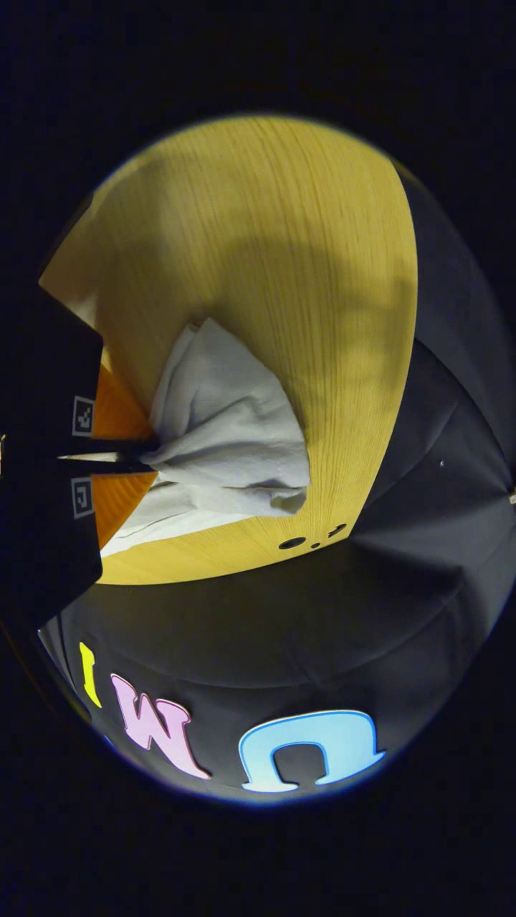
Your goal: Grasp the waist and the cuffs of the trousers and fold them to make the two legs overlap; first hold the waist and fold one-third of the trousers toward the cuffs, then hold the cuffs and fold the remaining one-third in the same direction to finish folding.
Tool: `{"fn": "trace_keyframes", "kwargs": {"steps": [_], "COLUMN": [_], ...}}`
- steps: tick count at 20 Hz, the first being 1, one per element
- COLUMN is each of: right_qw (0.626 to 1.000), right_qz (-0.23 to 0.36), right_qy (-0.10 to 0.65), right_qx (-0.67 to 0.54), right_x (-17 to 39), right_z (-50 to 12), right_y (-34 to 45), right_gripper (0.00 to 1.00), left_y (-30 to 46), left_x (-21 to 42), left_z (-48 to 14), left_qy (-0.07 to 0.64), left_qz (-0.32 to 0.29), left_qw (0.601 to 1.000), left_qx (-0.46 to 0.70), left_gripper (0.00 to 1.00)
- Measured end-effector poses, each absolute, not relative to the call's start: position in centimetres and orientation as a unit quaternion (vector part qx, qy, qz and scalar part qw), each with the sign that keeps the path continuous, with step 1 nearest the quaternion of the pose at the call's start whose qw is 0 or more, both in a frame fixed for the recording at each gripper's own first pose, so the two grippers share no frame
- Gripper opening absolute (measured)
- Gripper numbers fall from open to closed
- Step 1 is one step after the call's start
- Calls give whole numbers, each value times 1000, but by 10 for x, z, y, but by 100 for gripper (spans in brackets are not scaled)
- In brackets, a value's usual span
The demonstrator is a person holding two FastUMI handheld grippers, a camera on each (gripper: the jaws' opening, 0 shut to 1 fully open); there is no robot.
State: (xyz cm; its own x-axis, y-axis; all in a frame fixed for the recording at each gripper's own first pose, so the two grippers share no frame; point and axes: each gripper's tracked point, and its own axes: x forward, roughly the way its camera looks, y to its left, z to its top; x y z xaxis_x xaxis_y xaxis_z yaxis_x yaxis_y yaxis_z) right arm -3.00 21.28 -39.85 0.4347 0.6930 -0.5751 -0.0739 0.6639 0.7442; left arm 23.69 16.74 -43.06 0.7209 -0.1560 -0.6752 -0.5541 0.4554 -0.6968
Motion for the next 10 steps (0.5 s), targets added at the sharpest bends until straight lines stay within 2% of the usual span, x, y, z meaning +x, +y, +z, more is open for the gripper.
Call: {"fn": "trace_keyframes", "kwargs": {"steps": [3,10], "right_qw": [759,777], "right_qz": [268,234], "right_qy": [462,437], "right_qx": [371,387], "right_x": [-31,-23], "right_z": [-369,-335], "right_y": [212,147], "right_gripper": [71,71], "left_y": [170,171], "left_x": [237,232], "left_z": [-429,-412], "left_qy": [344,320], "left_qz": [141,157], "left_qw": [768,770], "left_qx": [-522,-529], "left_gripper": [6,6]}}
